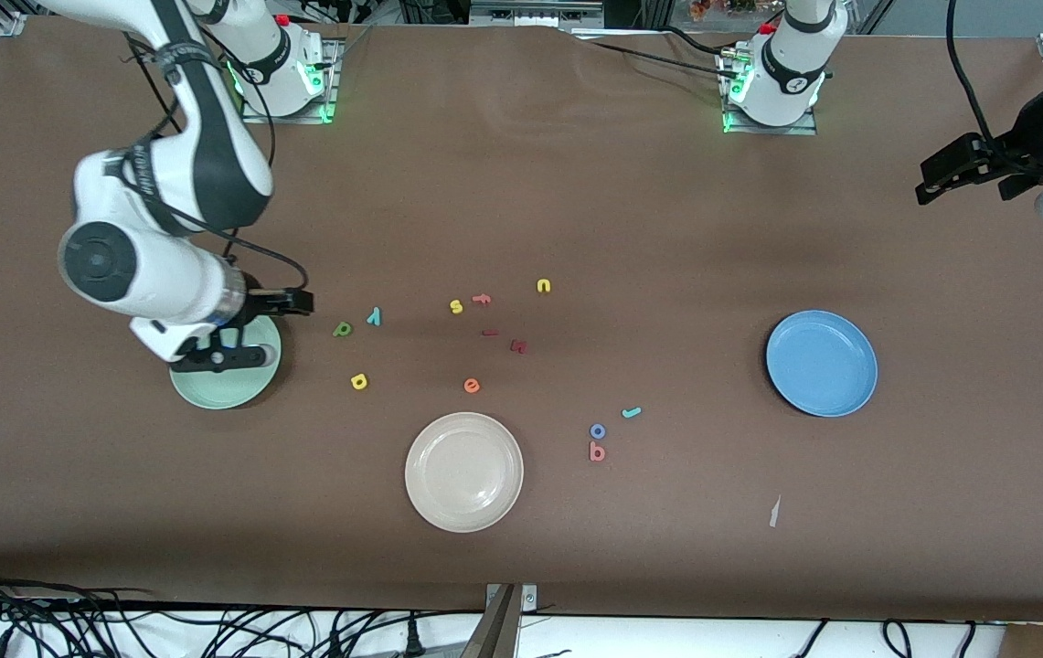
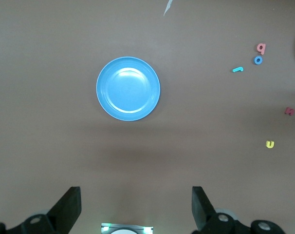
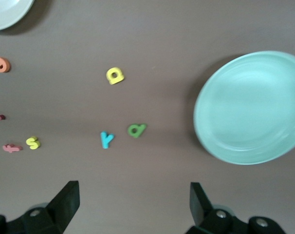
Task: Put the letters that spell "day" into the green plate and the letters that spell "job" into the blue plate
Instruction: 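Move the right gripper to the cyan y while the left gripper nears the r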
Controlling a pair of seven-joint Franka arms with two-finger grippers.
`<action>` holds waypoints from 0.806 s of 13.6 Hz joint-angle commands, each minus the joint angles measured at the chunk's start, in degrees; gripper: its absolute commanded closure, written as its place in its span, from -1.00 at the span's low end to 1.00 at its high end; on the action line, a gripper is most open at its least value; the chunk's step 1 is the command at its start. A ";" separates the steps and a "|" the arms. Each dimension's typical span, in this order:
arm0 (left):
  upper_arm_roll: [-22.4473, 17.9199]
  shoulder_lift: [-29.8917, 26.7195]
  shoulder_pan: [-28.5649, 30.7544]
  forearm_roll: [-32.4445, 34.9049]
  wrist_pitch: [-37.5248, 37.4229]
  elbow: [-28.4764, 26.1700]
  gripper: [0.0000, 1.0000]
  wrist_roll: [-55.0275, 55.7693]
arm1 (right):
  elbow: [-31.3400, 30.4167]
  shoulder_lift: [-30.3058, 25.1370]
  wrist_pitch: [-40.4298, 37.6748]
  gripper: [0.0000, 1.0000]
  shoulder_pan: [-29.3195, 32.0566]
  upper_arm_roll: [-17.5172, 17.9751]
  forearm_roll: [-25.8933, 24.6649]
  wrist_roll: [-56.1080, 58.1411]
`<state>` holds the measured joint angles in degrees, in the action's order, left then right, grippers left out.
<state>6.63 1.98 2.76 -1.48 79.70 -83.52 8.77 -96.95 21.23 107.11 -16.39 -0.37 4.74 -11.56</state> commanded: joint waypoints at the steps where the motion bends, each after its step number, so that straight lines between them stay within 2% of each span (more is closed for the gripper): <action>1: 1.89 4.69 -0.91 -1.16 3.06 1.26 -1.00 0.19 | -7.78 -1.90 7.81 -1.00 -0.40 1.86 0.53 -7.30; 5: 3.30 10.67 -3.46 0.42 11.76 -0.14 -1.00 0.63 | -18.52 -2.08 22.41 -1.00 -2.50 3.80 0.01 -8.39; 8: 3.57 11.29 -4.51 0.16 24.93 -8.74 -1.00 0.46 | -24.67 0.73 35.33 -1.00 -5.06 3.63 0.09 -11.80; 11: 3.57 12.78 -8.28 0.34 36.01 -14.90 -1.00 0.63 | -25.31 3.28 38.26 -1.00 -5.41 3.36 0.09 -11.99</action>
<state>10.29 15.18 -2.98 -1.47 110.00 -94.15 9.10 -121.92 23.71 143.59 -21.84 3.41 4.74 -22.86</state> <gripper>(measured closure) 0.000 0.000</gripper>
